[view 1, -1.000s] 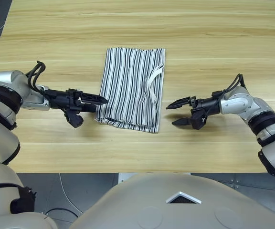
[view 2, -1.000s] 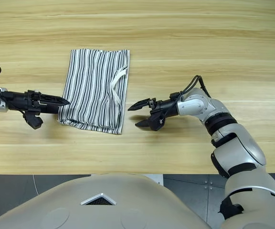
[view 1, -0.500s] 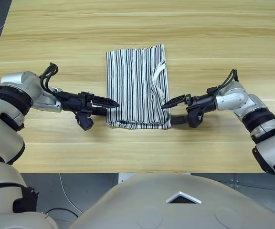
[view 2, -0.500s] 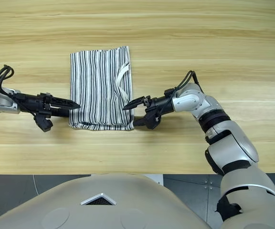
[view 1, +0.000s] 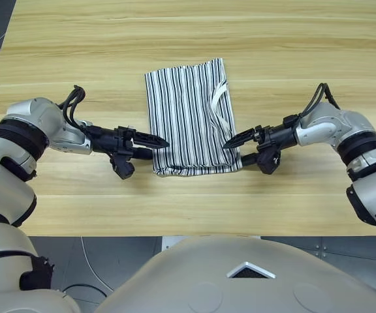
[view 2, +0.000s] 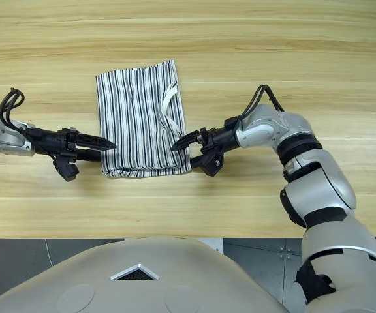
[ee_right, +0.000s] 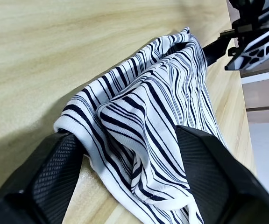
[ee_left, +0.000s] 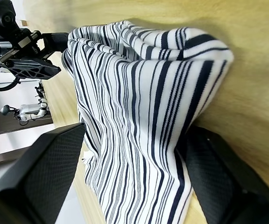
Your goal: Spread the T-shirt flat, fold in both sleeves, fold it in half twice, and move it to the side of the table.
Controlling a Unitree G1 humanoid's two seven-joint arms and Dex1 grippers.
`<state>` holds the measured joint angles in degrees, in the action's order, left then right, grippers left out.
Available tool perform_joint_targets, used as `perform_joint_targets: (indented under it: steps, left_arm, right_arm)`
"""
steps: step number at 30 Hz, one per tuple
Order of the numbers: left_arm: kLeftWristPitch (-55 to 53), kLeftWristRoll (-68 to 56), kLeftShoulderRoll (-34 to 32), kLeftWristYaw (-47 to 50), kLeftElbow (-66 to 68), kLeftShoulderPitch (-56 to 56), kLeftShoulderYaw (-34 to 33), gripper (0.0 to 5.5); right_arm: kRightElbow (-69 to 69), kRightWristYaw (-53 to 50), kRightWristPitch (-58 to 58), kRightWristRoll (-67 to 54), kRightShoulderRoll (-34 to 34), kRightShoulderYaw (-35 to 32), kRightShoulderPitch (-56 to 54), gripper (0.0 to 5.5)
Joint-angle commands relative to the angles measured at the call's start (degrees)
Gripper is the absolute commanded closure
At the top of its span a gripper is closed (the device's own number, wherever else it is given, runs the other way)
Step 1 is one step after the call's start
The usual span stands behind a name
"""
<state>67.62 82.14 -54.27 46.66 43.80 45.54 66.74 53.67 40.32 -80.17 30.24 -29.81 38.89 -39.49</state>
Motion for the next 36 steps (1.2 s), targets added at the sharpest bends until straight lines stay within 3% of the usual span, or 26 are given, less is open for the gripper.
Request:
perform_joint_targets:
  steps: [1,5,21,25,30,36]
  left_arm:
    - [-1.64,1.84,1.56,-4.59,0.97,-2.28,0.82,1.83]
    - [-1.33,1.91,1.95,-6.33,1.08,-2.42,0.78,2.10]
    - [1.60,-1.10,1.38,-13.28,-2.71,-2.87,-2.91,4.94]
    - [1.66,-1.17,1.35,-14.20,-3.12,-3.00,-3.71,5.39]
    - [2.05,-2.02,2.01,-15.30,-1.98,-2.75,-4.68,5.39]
    - [8.41,-16.41,6.62,-24.97,7.95,2.06,-11.79,5.39]
  right_arm:
    - [0.64,-1.68,0.05,4.35,-0.53,0.86,-1.18,2.06]
    - [1.34,-3.03,-0.36,5.73,-0.33,1.68,-1.68,2.33]
    - [0.90,-9.61,-1.84,8.20,1.00,2.05,-1.89,5.37]
    - [0.81,-10.63,-2.01,8.79,0.97,2.17,-1.96,5.40]
    - [1.37,-11.35,-2.00,8.46,0.87,2.36,-1.92,5.40]
    - [3.39,-9.88,-1.20,2.60,0.87,2.19,-1.68,5.40]
